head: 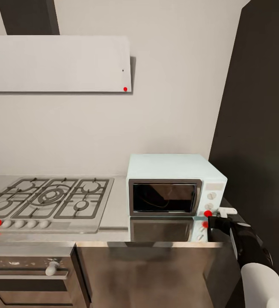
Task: In the kitchen, take the popcorn bag from the countertop, put it into the microwave, and heat it until the popcorn is cooked so the cooked popcorn ends up inside the bag.
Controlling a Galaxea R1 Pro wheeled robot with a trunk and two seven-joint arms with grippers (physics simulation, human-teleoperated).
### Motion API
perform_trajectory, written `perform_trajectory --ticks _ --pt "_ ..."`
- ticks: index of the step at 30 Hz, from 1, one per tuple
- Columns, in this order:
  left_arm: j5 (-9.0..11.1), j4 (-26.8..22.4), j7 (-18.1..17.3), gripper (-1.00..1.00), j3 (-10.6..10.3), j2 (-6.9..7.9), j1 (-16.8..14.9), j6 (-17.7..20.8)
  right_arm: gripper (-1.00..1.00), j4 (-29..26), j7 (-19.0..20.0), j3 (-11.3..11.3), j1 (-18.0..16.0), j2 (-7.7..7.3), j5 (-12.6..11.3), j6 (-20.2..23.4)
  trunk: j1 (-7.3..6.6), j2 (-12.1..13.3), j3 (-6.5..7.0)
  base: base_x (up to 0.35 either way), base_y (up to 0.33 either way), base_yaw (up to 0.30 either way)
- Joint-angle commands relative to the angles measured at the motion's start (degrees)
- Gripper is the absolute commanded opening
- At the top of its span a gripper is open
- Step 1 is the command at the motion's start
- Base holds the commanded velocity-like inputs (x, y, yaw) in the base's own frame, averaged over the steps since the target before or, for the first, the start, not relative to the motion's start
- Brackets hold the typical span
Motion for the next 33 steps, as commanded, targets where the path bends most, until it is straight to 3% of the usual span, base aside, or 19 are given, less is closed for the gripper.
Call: perform_trajectory --ticks 1,23,33 --pt "0.4 0.0 0.2 1.00 -0.5 0.00 0.0 -0.1 -1.00 -0.1 0.5 -0.2 -0.1 -0.01 0.6 0.1 0.01 -0.1 -0.08 0.000 0.000 0.000" --pt "0.6 0.0 0.2 1.00 -0.5 0.07 0.0 -0.1 -1.00 0.0 0.6 -0.1 -0.1 -0.03 0.6 0.1 0.01 -0.1 -0.08 0.062 0.000 0.000" --pt "0.8 0.0 0.3 1.00 -0.4 -0.10 0.0 -0.1 -1.00 0.0 1.0 -0.1 -0.1 -0.06 0.9 0.3 0.01 -0.1 -0.08 -0.307 0.000 0.000"
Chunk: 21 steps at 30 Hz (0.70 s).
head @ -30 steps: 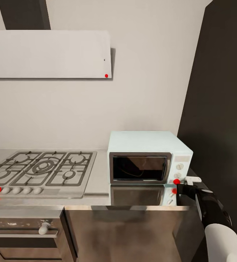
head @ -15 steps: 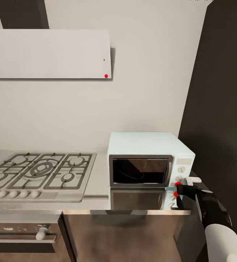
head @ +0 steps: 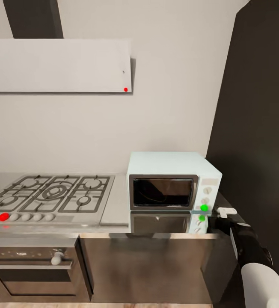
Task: In the kitchen, take the popcorn bag from the countertop, put it into the microwave, and heat it until the popcorn is cooked so the cooked popcorn ends up inside the bag.
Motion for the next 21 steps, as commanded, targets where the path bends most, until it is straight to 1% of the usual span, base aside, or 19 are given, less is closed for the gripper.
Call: perform_trajectory --ticks 1,5,8,9,10,12,13,15,17,19,20,21 --pt "0.4 0.0 0.2 1.00 -0.5 -0.01 0.0 -0.1 -1.00 -0.1 0.5 -0.2 -0.1 0.03 0.7 0.1 -0.03 -0.1 -0.08 -0.344 0.000 0.000" --pt "0.4 0.0 0.2 1.00 -0.5 -0.01 0.0 -0.1 -1.00 -1.0 0.7 -0.3 -0.1 0.00 0.7 0.4 -0.03 -0.1 -0.08 -0.345 0.000 0.000" --pt "0.4 0.0 0.2 1.00 -0.5 -0.01 0.0 -0.1 -1.00 -3.5 0.7 -0.3 -0.1 0.07 0.8 1.3 -0.03 -0.1 -0.08 -0.344 0.000 0.000" --pt "0.4 0.0 0.2 1.00 -0.6 -0.01 0.0 -0.1 -1.00 -5.8 0.7 -0.2 -0.1 0.19 0.7 4.0 -0.03 -0.1 -0.08 -0.344 0.000 0.000" --pt "0.4 0.0 0.2 1.00 -0.6 -0.01 0.0 -0.1 -1.00 -8.6 0.7 -0.2 -0.1 0.47 0.7 7.9 -0.03 -0.1 -0.08 -0.344 0.000 0.000" --pt "0.3 0.0 0.2 1.00 -0.6 -0.01 0.0 -0.1 -1.00 -14.5 0.7 -0.3 -0.1 0.82 0.5 17.6 -0.03 -0.1 -0.08 -0.344 0.000 0.000" --pt "0.3 0.0 0.2 1.00 -0.6 -0.01 0.0 -0.1 -1.00 -16.1 0.7 -0.3 0.0 0.88 0.5 21.0 -0.03 -0.1 -0.08 -0.345 0.000 0.000" --pt "0.3 0.0 0.2 1.00 -0.6 -0.01 0.0 -0.1 -1.00 -17.3 0.8 -0.3 0.0 0.93 0.5 24.0 -0.03 -0.1 -0.08 -0.345 0.000 0.000" --pt "0.3 0.0 0.2 1.00 -0.6 -0.01 0.0 -0.1 -1.00 -17.9 1.0 -0.2 1.2 0.79 0.7 24.3 -0.03 -0.1 -0.08 -0.345 0.000 0.000" --pt "0.3 0.0 0.2 1.00 -0.6 -0.01 0.0 -0.1 -1.00 -18.1 1.0 -0.2 2.3 0.80 0.7 22.9 -0.03 -0.1 -0.08 -0.345 0.000 0.000" --pt "0.3 0.0 0.2 1.00 -0.6 -0.01 0.0 -0.1 -1.00 -17.7 1.1 -0.2 3.0 0.78 0.6 21.4 -0.03 -0.1 -0.08 -0.345 0.000 0.000" --pt "0.3 0.0 0.2 1.00 -0.6 0.04 0.0 -0.1 -1.00 -16.3 1.1 -0.1 4.4 0.72 0.5 19.1 -0.03 -0.1 -0.08 -0.325 0.000 0.000"
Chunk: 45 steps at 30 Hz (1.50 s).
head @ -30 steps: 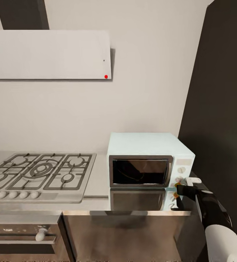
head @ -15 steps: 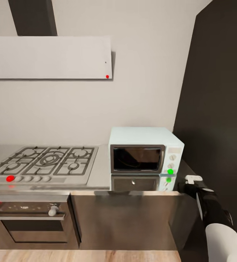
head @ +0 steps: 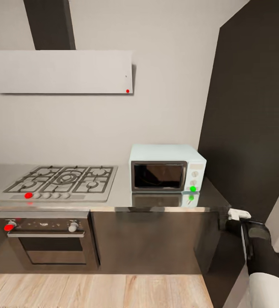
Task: In the kitchen, take the popcorn bag from the countertop, put it into the microwave, and heat it until the popcorn is cooked so the cooked popcorn ends up inside the bag.
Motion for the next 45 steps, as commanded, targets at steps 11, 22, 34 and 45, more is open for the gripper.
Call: perform_trajectory --ticks 11,22,34,45 --pt "0.0 0.0 0.1 1.00 -0.5 0.12 0.0 -0.1 -1.00 63.6 -15.8 -0.1 3.2 -5.77 8.7 -41.4 -0.03 -0.1 -0.07 -0.045 0.000 0.000" --pt "-0.4 0.0 0.1 1.00 -0.6 0.46 0.0 -0.1 -1.00 66.2 -18.5 -0.5 20.9 -5.07 2.0 -45.6 -0.03 -0.1 -0.07 0.000 0.000 0.000" --pt "-0.4 0.1 0.1 1.00 -0.7 1.28 0.0 0.1 -1.00 66.1 -19.5 -0.4 26.0 -5.12 1.5 -50.0 -0.03 -0.1 -0.07 0.000 0.000 0.000" --pt "-0.7 -0.2 0.2 1.00 -1.0 3.11 0.0 -1.7 -1.00 66.0 -19.4 -0.2 26.7 2.19 1.6 -49.9 -0.03 -0.1 -0.07 0.000 0.000 0.000"
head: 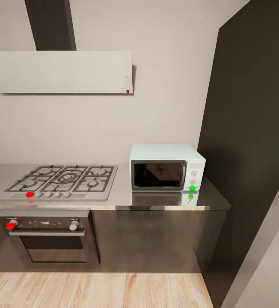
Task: In the kitchen, take the popcorn bag from the countertop, put it into the microwave, and heat it until the popcorn is cooked so the cooked popcorn ends up inside the bag.
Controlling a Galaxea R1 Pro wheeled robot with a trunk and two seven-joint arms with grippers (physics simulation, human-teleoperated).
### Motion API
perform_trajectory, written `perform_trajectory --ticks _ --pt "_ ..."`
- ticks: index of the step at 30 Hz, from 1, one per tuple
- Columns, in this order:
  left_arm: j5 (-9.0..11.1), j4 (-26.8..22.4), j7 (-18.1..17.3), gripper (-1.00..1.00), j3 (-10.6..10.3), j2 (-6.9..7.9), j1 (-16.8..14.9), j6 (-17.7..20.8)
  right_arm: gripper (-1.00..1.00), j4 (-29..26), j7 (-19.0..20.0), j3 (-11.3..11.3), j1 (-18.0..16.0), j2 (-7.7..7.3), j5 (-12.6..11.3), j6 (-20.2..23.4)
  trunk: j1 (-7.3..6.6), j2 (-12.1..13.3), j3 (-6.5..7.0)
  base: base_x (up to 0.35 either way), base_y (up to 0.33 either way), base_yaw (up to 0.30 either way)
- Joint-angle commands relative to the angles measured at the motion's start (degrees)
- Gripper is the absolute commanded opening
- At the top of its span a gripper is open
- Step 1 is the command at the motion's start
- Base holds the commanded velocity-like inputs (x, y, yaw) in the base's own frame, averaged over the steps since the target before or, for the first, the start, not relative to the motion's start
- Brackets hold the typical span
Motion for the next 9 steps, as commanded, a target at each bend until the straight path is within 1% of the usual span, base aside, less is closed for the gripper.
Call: perform_trajectory --ticks 1,9 --pt "0.3 -0.1 0.2 1.00 -0.5 0.00 0.0 -0.1 -1.00 0.2 0.1 -0.3 -0.1 -1.03 0.4 0.0 0.00 -0.1 -0.08 0.000 0.000 0.000" --pt "0.3 -0.1 0.2 1.00 -0.5 0.00 0.0 -0.1 -1.00 0.1 0.0 -0.2 -0.1 -1.27 0.5 0.1 0.00 -0.1 -0.08 0.000 0.000 0.000"
